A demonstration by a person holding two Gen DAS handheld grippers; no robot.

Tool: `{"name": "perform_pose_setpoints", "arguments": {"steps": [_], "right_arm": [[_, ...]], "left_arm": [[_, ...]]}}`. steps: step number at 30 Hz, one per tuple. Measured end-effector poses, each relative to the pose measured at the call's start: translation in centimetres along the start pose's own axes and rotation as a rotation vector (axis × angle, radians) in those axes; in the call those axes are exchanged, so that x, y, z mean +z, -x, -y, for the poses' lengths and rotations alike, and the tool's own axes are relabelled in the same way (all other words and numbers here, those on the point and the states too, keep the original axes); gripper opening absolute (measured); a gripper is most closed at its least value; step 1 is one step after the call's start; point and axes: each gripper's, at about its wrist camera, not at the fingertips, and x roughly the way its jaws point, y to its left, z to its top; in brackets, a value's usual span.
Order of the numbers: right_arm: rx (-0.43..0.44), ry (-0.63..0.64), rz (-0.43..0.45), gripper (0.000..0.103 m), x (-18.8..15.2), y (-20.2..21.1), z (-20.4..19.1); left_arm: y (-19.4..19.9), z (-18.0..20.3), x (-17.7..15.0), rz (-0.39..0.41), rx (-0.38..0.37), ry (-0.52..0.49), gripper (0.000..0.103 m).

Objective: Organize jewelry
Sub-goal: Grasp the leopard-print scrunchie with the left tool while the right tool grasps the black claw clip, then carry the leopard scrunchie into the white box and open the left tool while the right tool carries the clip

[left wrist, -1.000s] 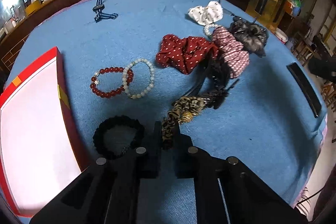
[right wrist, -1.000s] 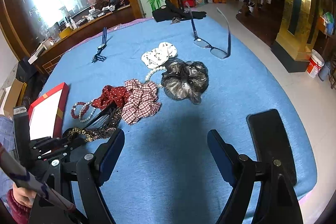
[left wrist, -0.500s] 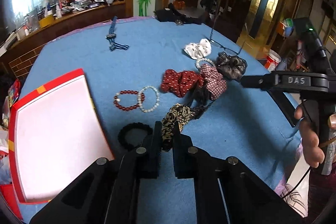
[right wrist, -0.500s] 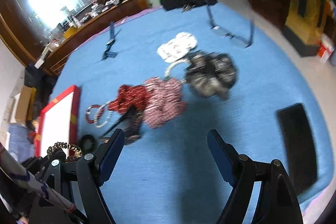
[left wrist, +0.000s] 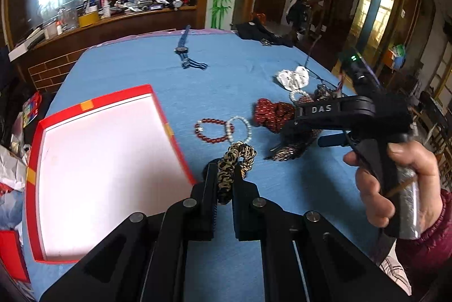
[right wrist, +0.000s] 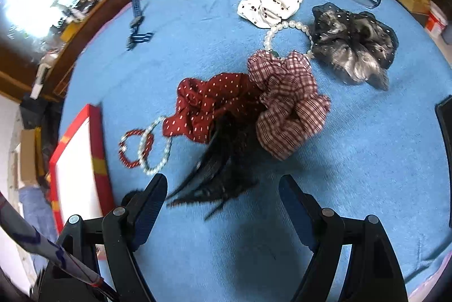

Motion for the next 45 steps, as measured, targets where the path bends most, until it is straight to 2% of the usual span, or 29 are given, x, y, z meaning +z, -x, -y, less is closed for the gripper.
{"name": "perform_pose_setpoints", "arguments": {"steps": [4, 7, 10, 11, 12, 15, 20, 26, 31, 35, 40, 45], "right_arm": [[-0.078, 0.035, -0.011, 0.085, 0.2, -1.3, -1.0], [-0.094, 0.012, -0.019, 0.083, -0.1, -1.7, -0.4], [-0.101, 0.049, 0.003, 0.064, -0.8, -0.9, -0.5], [-0.101, 0.054, 0.005, 0.050, -1.0, -0.6, -0.4], [-0.100, 0.053, 0.006, 0.042, -1.2, -0.3, -0.2], [-0.093, 0.085, 0.032, 0.037, -1.8, 1.0, 0.2], [-0.061, 0.107, 0.070, 0.035, -2.7, 3.3, 0.3], [-0.019, 0.200, 0.136, 0.036, -3.2, 6.3, -2.7], [0.057, 0.335, 0.147, 0.036, -3.6, 7.5, -7.7], [0.090, 0.434, 0.134, 0.036, -3.8, 7.1, -12.0], [0.089, 0.542, 0.113, 0.036, -3.4, 5.8, -17.7], [0.083, 0.629, 0.057, 0.036, -2.8, 2.4, -23.7]], "left_arm": [[0.7, -1.4, -0.5, 0.007, 0.007, 0.025, 0.008], [0.9, -2.3, -0.7, 0.011, 0.010, 0.038, 0.008], [1.0, -2.9, -0.9, 0.010, 0.013, 0.048, 0.008], [1.0, -3.0, -1.0, 0.009, 0.013, 0.052, 0.008], [1.0, -3.2, -1.0, 0.010, 0.014, 0.055, 0.008], [1.2, -3.4, -1.1, 0.016, 0.013, 0.063, 0.008], [1.3, -3.7, -1.1, 0.017, 0.022, 0.069, 0.008], [1.6, -4.8, -0.8, 0.017, 0.049, 0.084, 0.008], [2.1, -6.8, -0.4, 0.017, 0.097, 0.091, 0.008], [2.2, -9.8, 0.4, 0.003, 0.144, 0.121, 0.008], [1.7, -14.3, 2.0, -0.009, 0.185, 0.161, 0.008], [-0.2, -18.8, 3.9, -0.018, 0.210, 0.228, 0.008]]}}
